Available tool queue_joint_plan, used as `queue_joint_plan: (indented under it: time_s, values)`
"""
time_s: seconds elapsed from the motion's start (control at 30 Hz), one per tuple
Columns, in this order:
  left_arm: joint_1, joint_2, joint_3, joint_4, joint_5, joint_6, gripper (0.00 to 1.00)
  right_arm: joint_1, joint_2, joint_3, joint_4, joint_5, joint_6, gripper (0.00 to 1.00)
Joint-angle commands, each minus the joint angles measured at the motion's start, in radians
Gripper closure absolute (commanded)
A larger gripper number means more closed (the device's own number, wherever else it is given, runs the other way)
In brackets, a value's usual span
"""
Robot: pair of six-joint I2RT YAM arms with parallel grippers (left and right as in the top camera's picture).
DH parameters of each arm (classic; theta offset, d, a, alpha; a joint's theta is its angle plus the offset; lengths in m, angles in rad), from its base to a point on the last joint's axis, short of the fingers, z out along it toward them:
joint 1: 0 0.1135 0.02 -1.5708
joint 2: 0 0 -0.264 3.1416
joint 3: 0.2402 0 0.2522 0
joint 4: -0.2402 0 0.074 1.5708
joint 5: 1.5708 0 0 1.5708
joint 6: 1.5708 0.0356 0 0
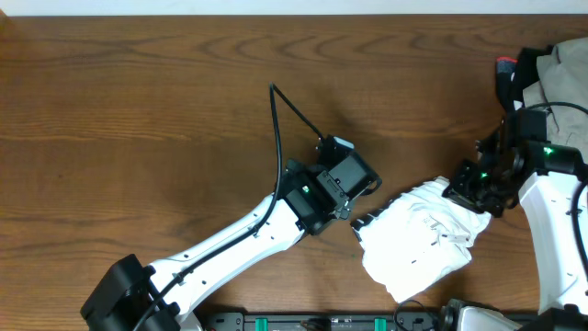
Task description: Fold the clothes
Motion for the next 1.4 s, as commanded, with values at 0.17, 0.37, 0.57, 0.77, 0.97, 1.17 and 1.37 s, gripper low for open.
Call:
queue_joint_plan:
  time_s: [0.17, 0.37, 0.57, 0.77, 0.97, 1.17, 1.37]
  values:
    - [0.004, -0.02, -0.003, -0.001, -0.002, -0.013, 0.04, 0.051, -0.003, -0.221, 0.103, -0.145, -0.035, 0.96]
    - [0.004, -0.02, -0.003, -0.003, -0.002, -0.013, 0.04, 0.069, -0.003, -0.386, 0.195, -0.15, 0.07, 0.99]
    - [0.004, -0.02, -0.003, -0.006, -0.002, -0.013, 0.04, 0.069, -0.003, -0.373, 0.127, 0.025, 0.182, 0.99]
    - [0.004, -0.02, -0.003, -0.006, -0.002, -0.013, 0.04, 0.069, -0.003, -0.349, 0.045, 0.231, 0.278, 0.99]
    - [0.004, -0.02, -0.003, -0.006, -0.002, -0.013, 0.04, 0.069, -0.003, -0.349, 0.018, 0.315, 0.332, 0.99]
    - [0.004, -0.02, -0.003, -0.006, -0.002, -0.013, 0.04, 0.069, -0.003, -0.312, 0.002, 0.279, 0.33, 0.99]
    - [0.004, -0.02, -0.003, -0.006, -0.002, -0.013, 0.03, 0.069, -0.003, -0.163, -0.101, 0.356, 0.33, 0.95]
